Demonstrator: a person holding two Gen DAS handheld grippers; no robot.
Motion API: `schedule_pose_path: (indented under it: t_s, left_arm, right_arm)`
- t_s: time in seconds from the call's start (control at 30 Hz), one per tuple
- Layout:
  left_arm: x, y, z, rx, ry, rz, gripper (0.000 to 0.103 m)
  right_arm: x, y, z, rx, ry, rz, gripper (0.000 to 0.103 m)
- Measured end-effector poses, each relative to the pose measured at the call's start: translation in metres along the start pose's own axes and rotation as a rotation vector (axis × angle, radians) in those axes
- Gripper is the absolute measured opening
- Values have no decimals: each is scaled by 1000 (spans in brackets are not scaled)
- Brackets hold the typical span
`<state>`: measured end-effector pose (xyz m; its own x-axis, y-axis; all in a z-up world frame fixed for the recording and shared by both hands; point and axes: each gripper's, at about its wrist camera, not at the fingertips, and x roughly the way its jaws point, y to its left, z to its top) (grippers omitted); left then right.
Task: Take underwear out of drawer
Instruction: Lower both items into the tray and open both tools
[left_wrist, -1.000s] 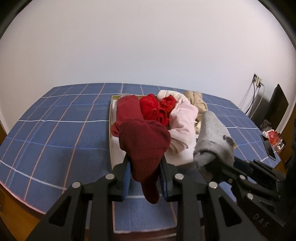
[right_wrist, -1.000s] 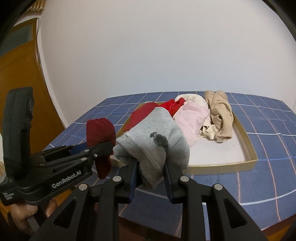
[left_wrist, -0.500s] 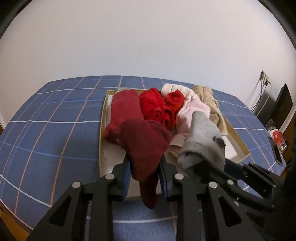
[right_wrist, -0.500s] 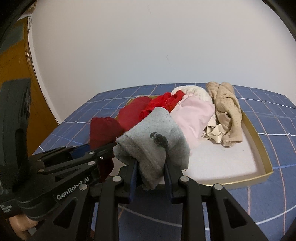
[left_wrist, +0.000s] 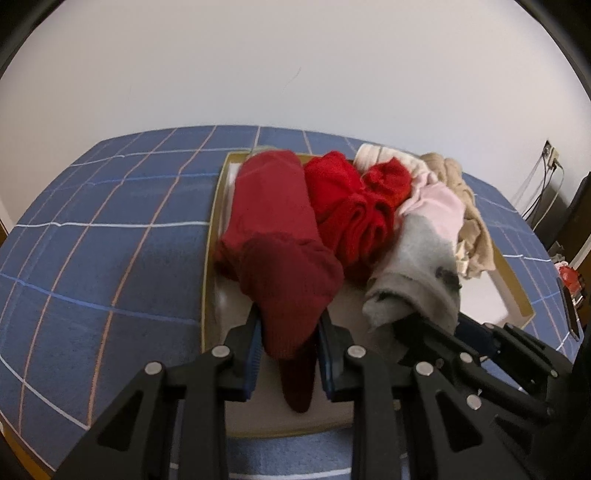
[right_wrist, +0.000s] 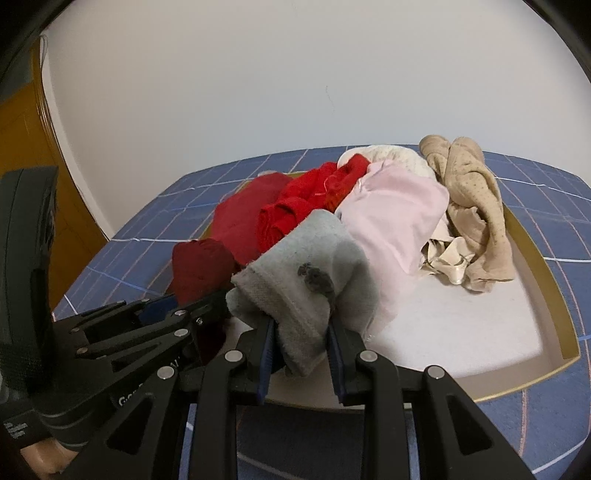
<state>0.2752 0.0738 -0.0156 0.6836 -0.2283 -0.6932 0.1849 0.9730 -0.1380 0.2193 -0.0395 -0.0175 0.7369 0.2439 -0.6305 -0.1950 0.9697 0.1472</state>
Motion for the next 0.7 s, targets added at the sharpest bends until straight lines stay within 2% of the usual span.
schedule_pose_path:
  t_s: [0.53,0.63,0.67,0.7]
  left_arm:
    - [3,-6,-4,29,-13,37,24]
    - [0,-7,-3,39,-3,54,32]
    - [-3,-8,-3,39,-4,71,40]
    - [-6,-8,-3,36,-5,70,41]
  right_arm:
    - [9,-5,7,2,28,21,30]
    - [5,-7,7,-1,34,28,31]
    - [1,-8,7,3,35,29,33]
    - [-2,-9,8,14,40,34,34]
